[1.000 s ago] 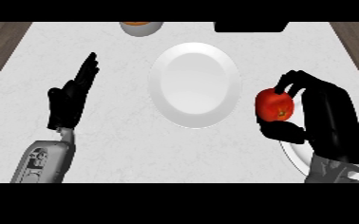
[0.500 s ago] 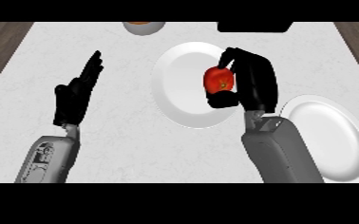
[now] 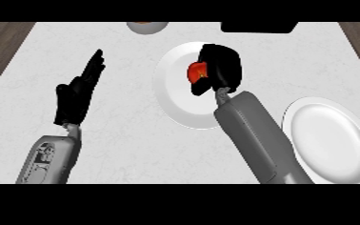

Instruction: Pick the tomato from the plate and place it in the plate

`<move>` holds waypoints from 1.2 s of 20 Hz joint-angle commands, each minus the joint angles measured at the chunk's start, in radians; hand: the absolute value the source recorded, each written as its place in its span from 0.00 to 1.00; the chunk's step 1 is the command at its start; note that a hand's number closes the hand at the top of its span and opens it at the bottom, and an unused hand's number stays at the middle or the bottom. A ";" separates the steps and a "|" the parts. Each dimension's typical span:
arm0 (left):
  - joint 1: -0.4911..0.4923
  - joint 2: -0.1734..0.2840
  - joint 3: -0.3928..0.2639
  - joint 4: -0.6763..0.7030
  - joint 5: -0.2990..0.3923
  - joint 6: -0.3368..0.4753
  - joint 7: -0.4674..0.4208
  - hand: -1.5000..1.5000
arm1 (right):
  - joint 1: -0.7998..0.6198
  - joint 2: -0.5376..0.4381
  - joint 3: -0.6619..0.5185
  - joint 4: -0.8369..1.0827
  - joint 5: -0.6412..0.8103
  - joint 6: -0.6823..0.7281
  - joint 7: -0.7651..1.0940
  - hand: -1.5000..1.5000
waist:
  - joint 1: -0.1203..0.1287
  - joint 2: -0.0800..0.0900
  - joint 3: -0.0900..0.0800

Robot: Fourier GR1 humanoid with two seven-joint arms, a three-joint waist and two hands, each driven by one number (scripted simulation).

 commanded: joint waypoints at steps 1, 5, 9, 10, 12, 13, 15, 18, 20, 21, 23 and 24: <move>0.014 0.032 0.008 -0.054 0.019 -0.043 0.035 0.50 | -0.083 0.002 -0.018 0.195 -0.133 -0.075 0.019 0.00 | 0.014 0.000 0.001; -0.016 -0.011 -0.015 0.002 -0.015 -0.009 0.005 0.50 | -0.134 0.002 0.003 0.376 -0.283 -0.239 -0.091 0.00 | 0.030 0.008 0.001; -0.037 -0.012 -0.002 0.023 -0.017 -0.007 -0.007 0.50 | -0.132 0.002 0.071 0.456 -0.411 -0.369 -0.181 0.00 | 0.029 0.008 0.001; -0.046 0.004 0.025 0.042 0.001 -0.018 0.002 0.50 | -0.130 0.002 0.035 0.438 -0.451 -0.344 -0.247 0.00 | 0.020 0.007 0.001; 0.031 0.019 0.016 -0.015 0.014 -0.048 -0.029 0.50 | -0.125 0.002 0.015 0.407 -0.518 -0.398 -0.302 0.00 | 0.041 0.008 0.002; -0.011 -0.037 -0.019 0.019 -0.021 0.000 -0.013 0.50 | -0.096 0.002 0.046 0.323 -0.562 -0.422 -0.298 0.00 | 0.020 0.004 0.002; 0.006 -0.007 0.008 0.008 -0.002 -0.021 -0.011 0.50 | -0.083 0.002 -0.023 0.282 -0.586 -0.469 -0.361 0.00 | 0.000 -0.001 0.002; 0.034 0.004 0.026 -0.028 0.012 -0.022 0.025 0.50 | -0.055 0.002 -0.067 0.222 -0.595 -0.541 -0.355 0.00 | -0.020 -0.010 0.001; -0.015 0.020 0.052 0.017 0.011 -0.021 0.003 0.50 | -0.022 -0.005 -0.121 0.201 -0.637 -0.563 -0.411 0.00 | -0.029 -0.006 0.001; -0.015 0.007 0.047 0.020 -0.004 0.002 0.024 0.50 | 0.022 -0.027 -0.120 0.146 -0.638 -0.564 -0.408 0.00 | -0.039 -0.009 0.001; 0.029 0.043 0.063 -0.016 0.023 -0.046 0.009 0.50 | 0.076 -0.056 -0.130 0.086 -0.627 -0.582 -0.377 0.00 | -0.037 -0.012 0.000; 0.020 0.008 0.041 -0.055 0.000 0.000 0.051 0.50 | 0.100 -0.072 -0.131 0.006 -0.636 -0.570 -0.341 0.00 | -0.045 -0.017 0.000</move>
